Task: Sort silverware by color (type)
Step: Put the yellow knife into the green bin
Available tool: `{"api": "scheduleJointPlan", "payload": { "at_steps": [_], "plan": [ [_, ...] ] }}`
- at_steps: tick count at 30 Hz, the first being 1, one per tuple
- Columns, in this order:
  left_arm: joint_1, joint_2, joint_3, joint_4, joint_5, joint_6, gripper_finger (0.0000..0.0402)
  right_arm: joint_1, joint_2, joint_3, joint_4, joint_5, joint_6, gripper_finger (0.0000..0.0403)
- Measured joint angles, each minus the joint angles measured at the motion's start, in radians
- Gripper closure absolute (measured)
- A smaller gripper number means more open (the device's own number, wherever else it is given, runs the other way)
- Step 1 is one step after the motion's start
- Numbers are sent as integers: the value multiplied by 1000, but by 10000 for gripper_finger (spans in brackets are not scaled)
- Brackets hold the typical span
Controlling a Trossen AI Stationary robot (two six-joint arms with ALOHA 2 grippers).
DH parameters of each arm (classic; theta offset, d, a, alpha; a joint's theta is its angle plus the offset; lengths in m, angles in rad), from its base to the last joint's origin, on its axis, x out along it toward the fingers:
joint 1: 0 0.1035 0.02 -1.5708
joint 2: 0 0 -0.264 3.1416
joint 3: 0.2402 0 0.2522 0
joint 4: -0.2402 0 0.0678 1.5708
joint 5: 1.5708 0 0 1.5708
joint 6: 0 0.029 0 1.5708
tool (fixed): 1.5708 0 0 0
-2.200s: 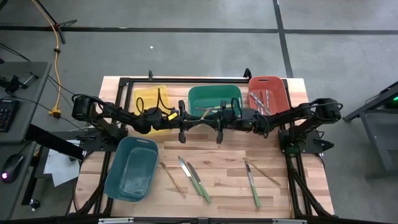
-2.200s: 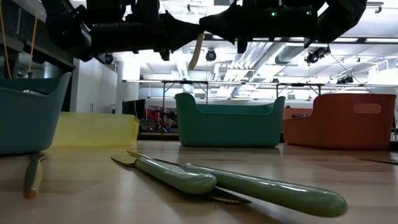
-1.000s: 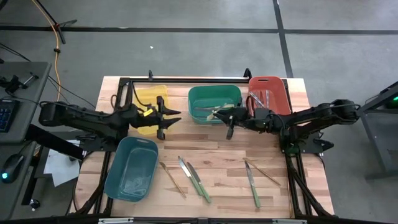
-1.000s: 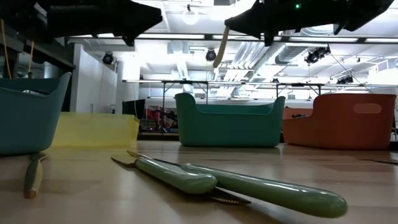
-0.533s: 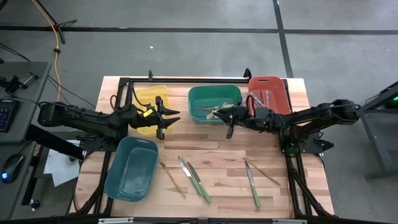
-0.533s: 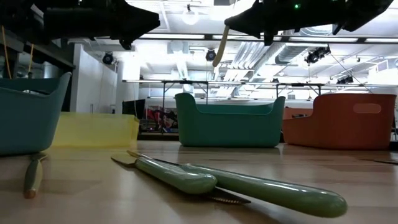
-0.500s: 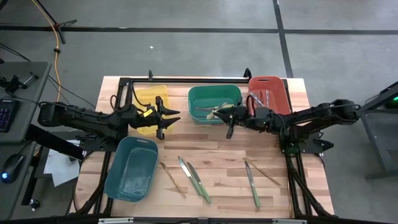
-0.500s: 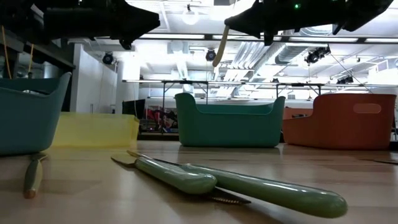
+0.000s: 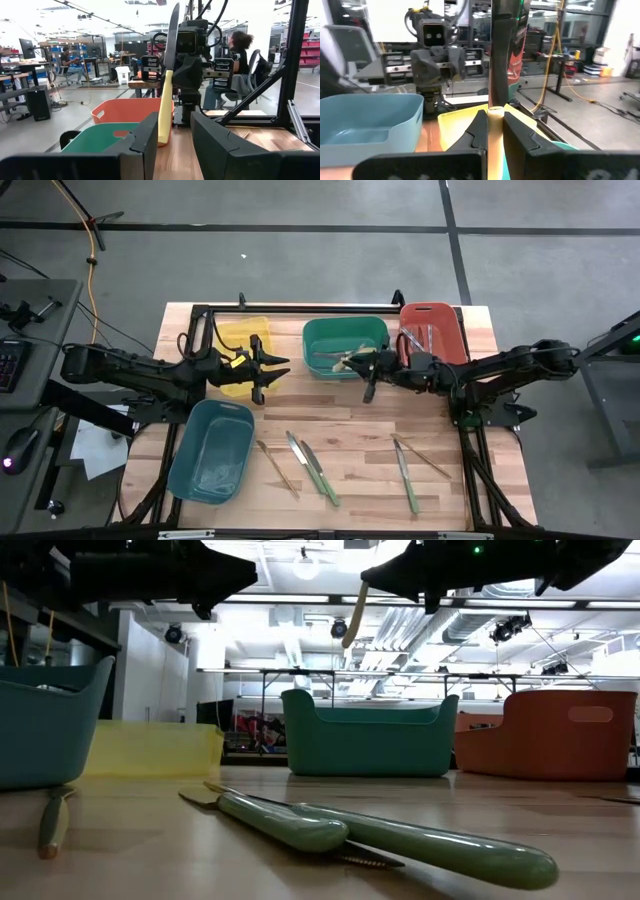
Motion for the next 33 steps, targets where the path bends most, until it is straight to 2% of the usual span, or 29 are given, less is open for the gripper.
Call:
{"api": "scheduleJointPlan", "payload": {
  "at_steps": [3,6,13,20,26,33],
  "plan": [
    [0,0,0,0,0,0,298,-4,0,28,-27,68,17,386],
    [0,0,0,0,0,0,298,-27,0,119,-153,71,2,386],
    [0,0,0,0,0,9,298,-126,39,461,-703,67,-14,386],
    [0,0,0,1,0,19,298,-233,167,799,-1206,54,4,386],
    [0,0,0,0,0,19,298,-283,296,970,-1407,-14,29,386],
    [0,-19,1,-4,0,2,298,-315,419,1021,-1523,-77,30,386]
  ]
}}
